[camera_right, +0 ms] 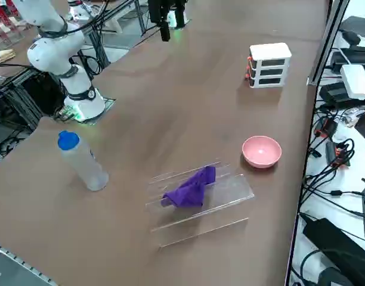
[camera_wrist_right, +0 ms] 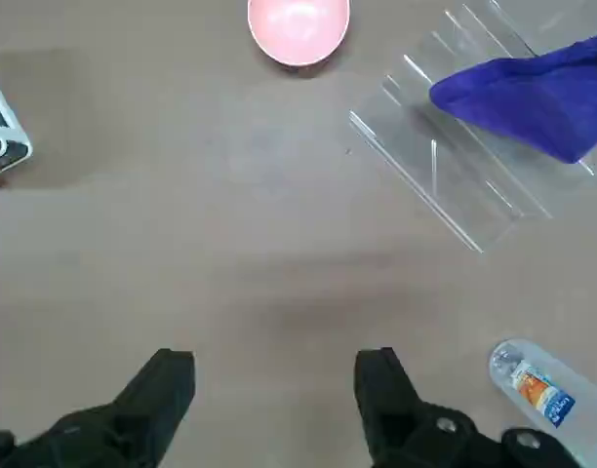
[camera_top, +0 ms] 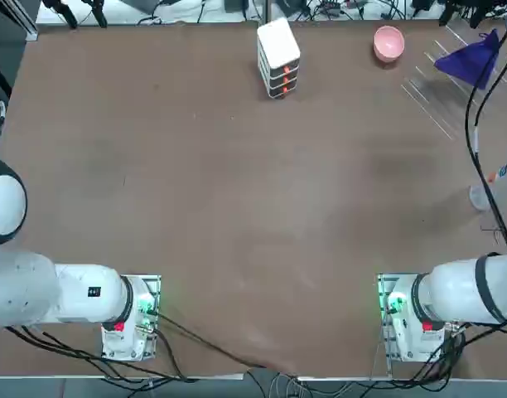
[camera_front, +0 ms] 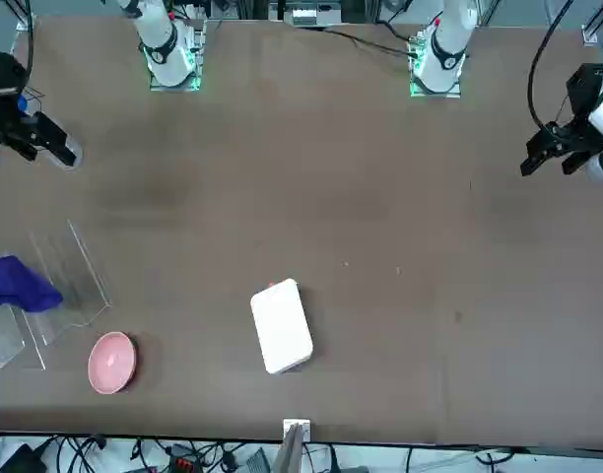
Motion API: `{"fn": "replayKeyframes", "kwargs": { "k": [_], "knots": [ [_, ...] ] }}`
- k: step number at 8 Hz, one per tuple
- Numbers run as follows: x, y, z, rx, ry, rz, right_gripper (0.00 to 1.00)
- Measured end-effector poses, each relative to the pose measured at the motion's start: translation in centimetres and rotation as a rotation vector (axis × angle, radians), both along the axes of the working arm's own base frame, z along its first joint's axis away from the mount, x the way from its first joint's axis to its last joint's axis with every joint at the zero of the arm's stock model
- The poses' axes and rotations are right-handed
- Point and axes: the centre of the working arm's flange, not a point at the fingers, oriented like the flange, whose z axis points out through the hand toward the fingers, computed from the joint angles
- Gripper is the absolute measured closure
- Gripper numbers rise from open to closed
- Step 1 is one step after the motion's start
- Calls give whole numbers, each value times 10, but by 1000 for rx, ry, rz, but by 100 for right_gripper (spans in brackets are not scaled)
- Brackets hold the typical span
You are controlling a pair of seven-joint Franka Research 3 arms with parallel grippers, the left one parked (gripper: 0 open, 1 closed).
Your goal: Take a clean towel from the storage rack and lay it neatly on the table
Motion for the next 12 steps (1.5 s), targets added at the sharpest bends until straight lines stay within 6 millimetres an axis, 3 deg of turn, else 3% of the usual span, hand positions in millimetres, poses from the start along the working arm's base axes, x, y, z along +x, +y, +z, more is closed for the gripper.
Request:
{"fn": "replayKeyframes", "kwargs": {
  "k": [6,9,12],
  "knots": [
    [7,1,-15,0,33,4,0],
    [2,5,-24,0,104,16,0],
    [9,7,-41,-10,146,22,0]
  ]
}}
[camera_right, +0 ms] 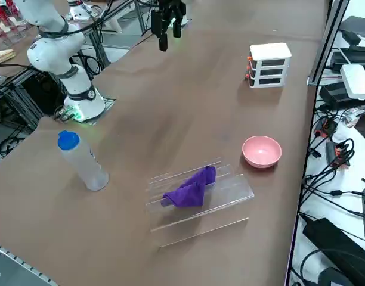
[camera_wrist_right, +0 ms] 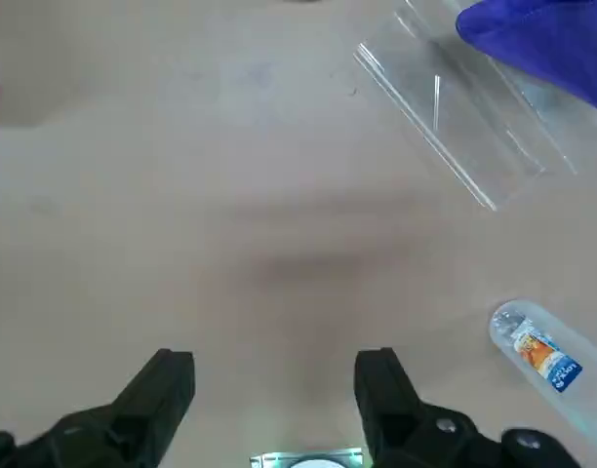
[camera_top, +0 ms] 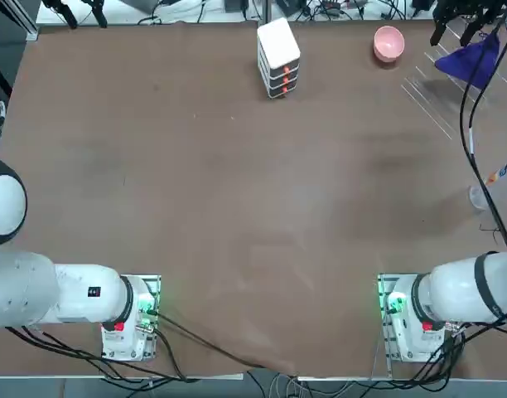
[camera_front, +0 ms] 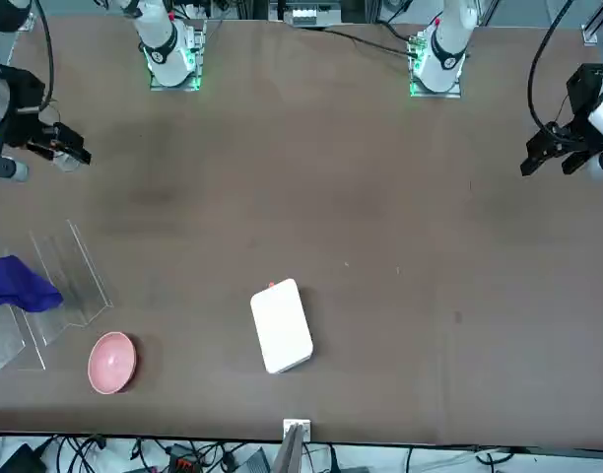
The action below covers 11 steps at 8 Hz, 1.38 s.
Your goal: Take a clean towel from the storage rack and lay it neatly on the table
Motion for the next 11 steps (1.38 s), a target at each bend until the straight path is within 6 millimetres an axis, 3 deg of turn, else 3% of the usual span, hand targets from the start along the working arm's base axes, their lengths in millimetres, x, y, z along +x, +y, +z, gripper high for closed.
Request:
{"fn": "replayKeyframes", "kwargs": {
  "k": [3,7,8,11],
  "knots": [
    [24,-6,-8,-31,1,15,0],
    [60,-41,-50,-237,35,385,1],
    [73,-60,-63,-271,18,434,1],
    [107,-147,-103,-328,-149,422,1]
  ]
}}
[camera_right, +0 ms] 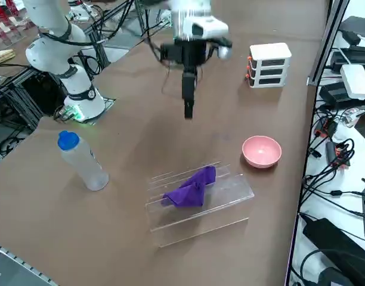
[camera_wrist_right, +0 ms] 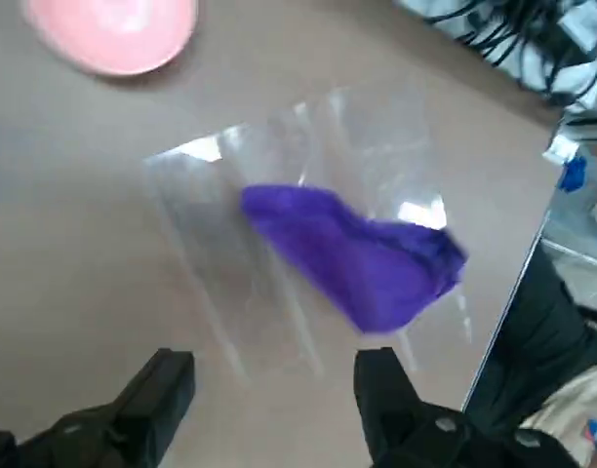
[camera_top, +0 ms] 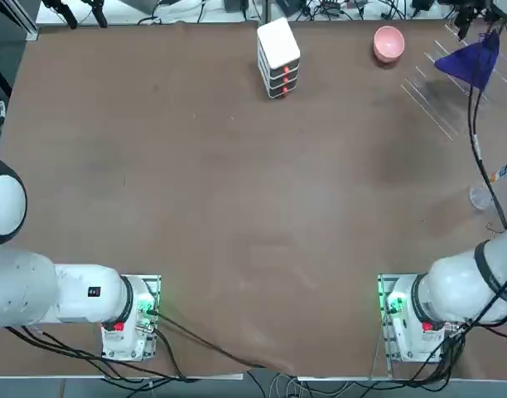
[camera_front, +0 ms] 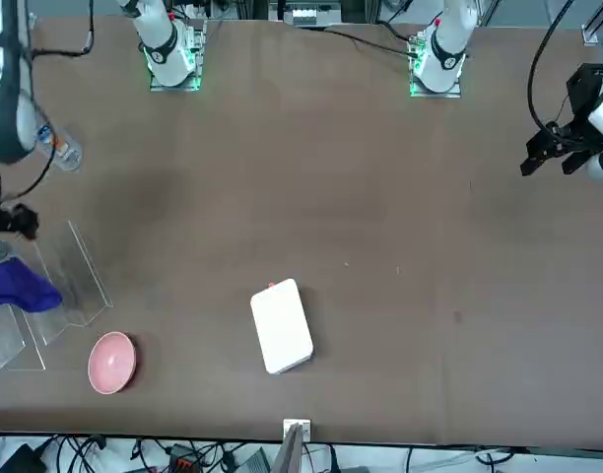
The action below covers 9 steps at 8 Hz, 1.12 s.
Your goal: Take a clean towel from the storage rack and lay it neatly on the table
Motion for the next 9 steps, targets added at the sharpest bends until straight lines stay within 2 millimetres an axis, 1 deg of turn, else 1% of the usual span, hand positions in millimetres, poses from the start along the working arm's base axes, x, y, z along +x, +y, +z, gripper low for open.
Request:
{"fn": "replayKeyframes", "kwargs": {
  "k": [2,4,5,7,9],
  "knots": [
    [12,-53,-31,-30,-94,-2,1],
    [12,-93,-59,-64,-120,-8,1],
    [12,-107,-72,-67,-141,-6,1],
    [15,-123,-95,-99,-166,31,1],
    [12,-133,-103,-110,-166,35,1]
  ]
}}
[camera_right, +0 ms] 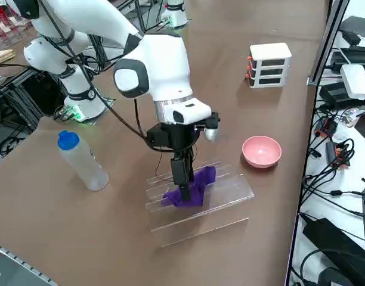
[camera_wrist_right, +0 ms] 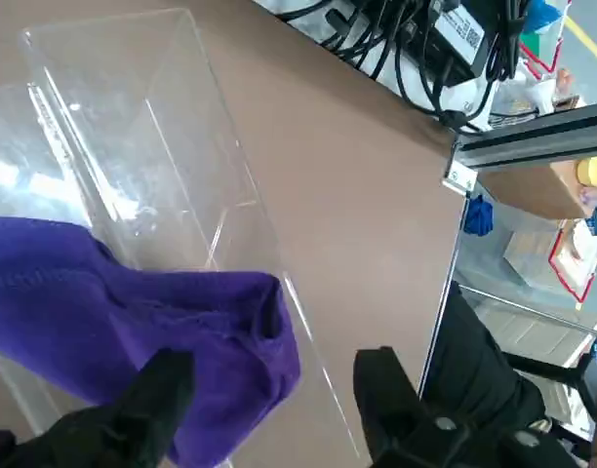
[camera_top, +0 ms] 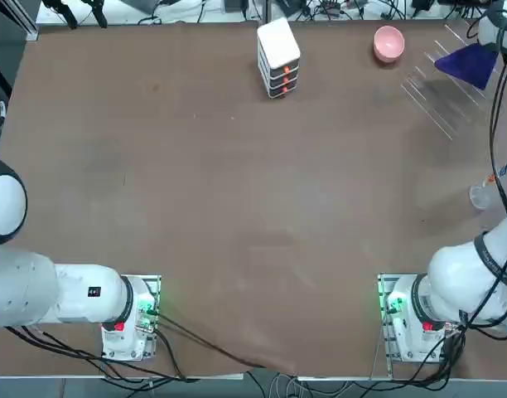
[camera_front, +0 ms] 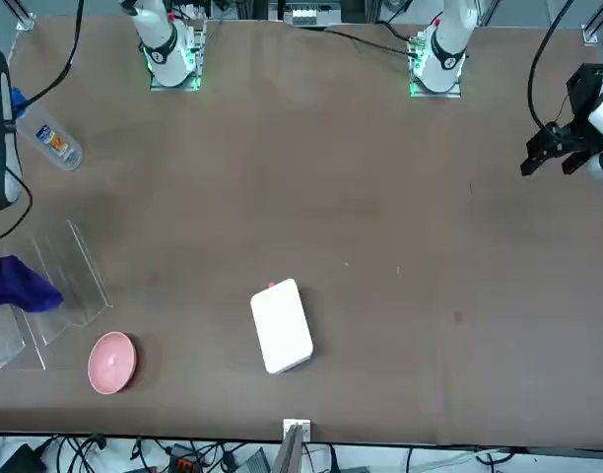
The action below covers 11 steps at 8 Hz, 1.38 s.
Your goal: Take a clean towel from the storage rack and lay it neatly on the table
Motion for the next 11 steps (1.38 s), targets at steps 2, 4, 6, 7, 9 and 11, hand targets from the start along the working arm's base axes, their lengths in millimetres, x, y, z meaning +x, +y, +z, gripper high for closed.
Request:
{"fn": "replayKeyframes", "kwargs": {
  "k": [2,4,6,7,9,11],
  "knots": [
    [2,0,-4,0,-45,25,3],
    [2,-2,-9,2,-53,28,17],
    [2,-2,-16,5,-46,28,34],
    [2,-2,-17,6,-44,27,59],
    [2,0,-17,8,-45,30,96],
    [3,3,-12,9,-43,30,96]
  ]
}}
